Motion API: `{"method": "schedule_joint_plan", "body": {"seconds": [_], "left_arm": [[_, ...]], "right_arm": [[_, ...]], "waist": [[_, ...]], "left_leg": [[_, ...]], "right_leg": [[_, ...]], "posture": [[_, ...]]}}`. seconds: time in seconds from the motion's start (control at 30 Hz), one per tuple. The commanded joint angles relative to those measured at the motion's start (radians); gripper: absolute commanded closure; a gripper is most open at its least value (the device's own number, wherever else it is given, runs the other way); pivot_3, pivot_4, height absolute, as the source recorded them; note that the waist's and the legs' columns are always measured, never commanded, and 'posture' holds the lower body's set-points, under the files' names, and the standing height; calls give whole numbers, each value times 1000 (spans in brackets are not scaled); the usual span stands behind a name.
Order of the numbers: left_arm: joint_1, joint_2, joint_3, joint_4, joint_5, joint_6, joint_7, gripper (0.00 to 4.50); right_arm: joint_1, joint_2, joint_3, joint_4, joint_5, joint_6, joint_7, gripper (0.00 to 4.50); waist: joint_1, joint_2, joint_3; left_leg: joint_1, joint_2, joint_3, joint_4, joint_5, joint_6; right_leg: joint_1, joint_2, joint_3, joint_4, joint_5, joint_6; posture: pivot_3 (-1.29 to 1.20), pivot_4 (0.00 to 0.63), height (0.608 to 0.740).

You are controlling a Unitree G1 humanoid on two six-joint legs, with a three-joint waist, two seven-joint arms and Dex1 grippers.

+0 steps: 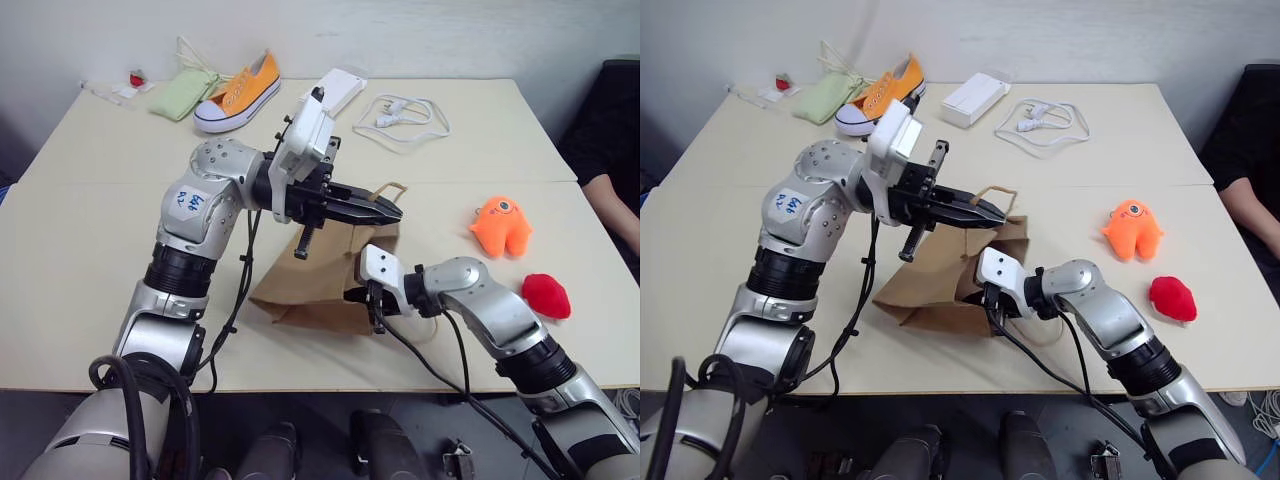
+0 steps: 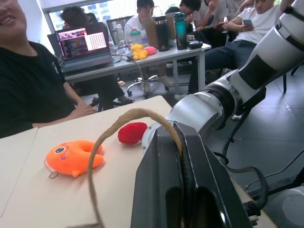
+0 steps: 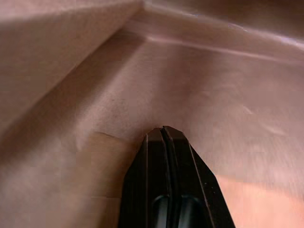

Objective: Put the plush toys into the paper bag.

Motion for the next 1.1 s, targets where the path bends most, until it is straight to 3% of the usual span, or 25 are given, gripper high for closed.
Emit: {"method": "schedule_joint_plan", "body": {"seconds": [0.03,0.17,0.47,0.7,0.9,1.03,1.1], "left_arm": [[-62,-51,-38,8,23,-81,-48,4500],[-61,-69,-53,-2,24,-92,-76,4500],[-26,-34,-30,-41,13,-47,-69,4500],[-44,-47,11,-27,-3,-28,-2,4500],[-92,-69,82,-4,-54,60,84,4500],[-36,-65,51,-52,-35,56,75,4500],[-22,-66,44,-53,-25,48,76,4500]], "right_arm": [[-29,-8,5,-14,26,67,51,4475],[-44,61,-44,39,56,136,2,4475],[12,315,-257,140,153,435,-305,4475],[-19,354,-245,200,37,356,-489,4475],[-69,314,-176,167,-12,300,-499,4475],[-126,461,-395,148,229,442,-490,4475],[-138,470,-401,189,223,441,-490,4475]], "waist": [[6,0,0],[0,0,0],[-3,1,0],[-4,0,-1],[-1,0,-1],[-6,1,-1],[-17,1,-1]], "left_leg": [[-1,0,-1,1,0,0],[-2,0,-1,2,0,0],[-1,1,-1,2,0,-1],[3,0,0,3,0,-1],[2,0,0,3,0,-2],[1,0,0,1,0,-2],[1,1,0,1,0,-2]], "right_leg": [[0,0,-1,-1,0,0],[0,0,0,0,0,0],[-1,0,0,4,0,-1],[1,0,1,4,0,-1],[0,0,1,5,0,-1],[0,1,1,5,0,-1],[-1,1,0,6,0,-1]], "posture": [[0,150,740],[0,150,740],[0,150,740],[0,150,740],[0,150,740],[0,150,740],[0,150,740]]}}
